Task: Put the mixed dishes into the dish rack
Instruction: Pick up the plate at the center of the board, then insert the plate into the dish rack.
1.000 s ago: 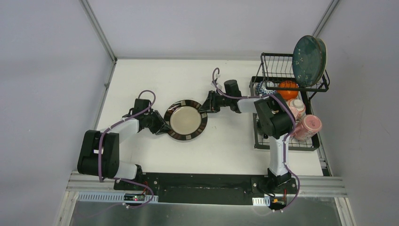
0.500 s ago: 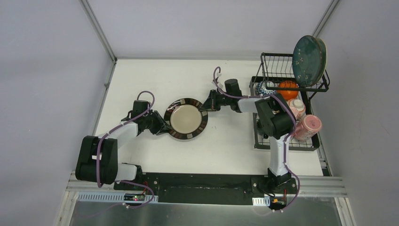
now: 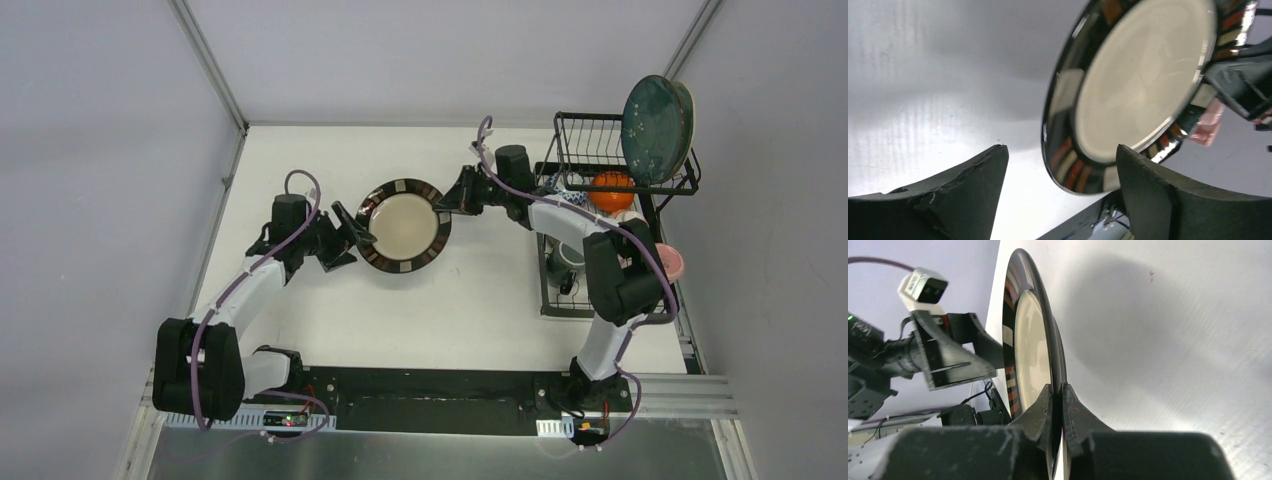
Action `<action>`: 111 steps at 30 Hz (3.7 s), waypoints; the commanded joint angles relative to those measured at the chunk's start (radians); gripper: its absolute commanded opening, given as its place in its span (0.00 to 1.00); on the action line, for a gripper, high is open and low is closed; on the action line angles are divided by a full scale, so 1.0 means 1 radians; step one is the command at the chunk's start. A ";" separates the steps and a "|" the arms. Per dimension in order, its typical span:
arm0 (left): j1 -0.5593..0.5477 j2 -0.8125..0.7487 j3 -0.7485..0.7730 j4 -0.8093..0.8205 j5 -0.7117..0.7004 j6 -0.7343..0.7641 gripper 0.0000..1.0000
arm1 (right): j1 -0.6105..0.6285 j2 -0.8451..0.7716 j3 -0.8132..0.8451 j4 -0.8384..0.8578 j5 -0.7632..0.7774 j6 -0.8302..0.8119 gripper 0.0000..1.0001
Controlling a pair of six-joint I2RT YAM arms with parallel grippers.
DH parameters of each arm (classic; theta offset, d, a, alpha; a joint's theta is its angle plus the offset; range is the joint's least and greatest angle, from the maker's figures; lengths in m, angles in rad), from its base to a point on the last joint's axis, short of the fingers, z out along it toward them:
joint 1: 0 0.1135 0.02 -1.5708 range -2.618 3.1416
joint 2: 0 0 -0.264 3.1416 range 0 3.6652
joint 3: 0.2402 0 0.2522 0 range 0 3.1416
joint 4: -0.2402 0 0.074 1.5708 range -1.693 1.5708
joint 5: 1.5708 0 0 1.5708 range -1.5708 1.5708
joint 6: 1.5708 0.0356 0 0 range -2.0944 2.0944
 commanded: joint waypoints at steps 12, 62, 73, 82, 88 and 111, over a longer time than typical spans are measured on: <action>-0.011 -0.117 0.309 -0.326 0.009 0.244 0.99 | -0.133 -0.182 0.237 -0.081 0.055 0.099 0.00; -0.029 -0.161 0.364 -0.540 -0.191 0.609 0.99 | -0.696 -0.507 0.632 -0.420 0.559 -0.242 0.00; -0.036 -0.159 0.363 -0.540 -0.193 0.609 0.99 | -0.696 -0.571 0.596 -0.380 0.684 -0.518 0.00; -0.037 -0.162 0.362 -0.540 -0.191 0.607 0.99 | -0.668 -0.604 0.556 -0.389 0.700 -0.696 0.00; -0.038 -0.160 0.362 -0.540 -0.187 0.607 0.99 | -0.557 -0.607 0.541 -0.399 0.832 -0.812 0.00; -0.038 -0.164 0.362 -0.539 -0.187 0.608 0.99 | -0.420 -0.575 0.510 -0.377 1.035 -1.001 0.00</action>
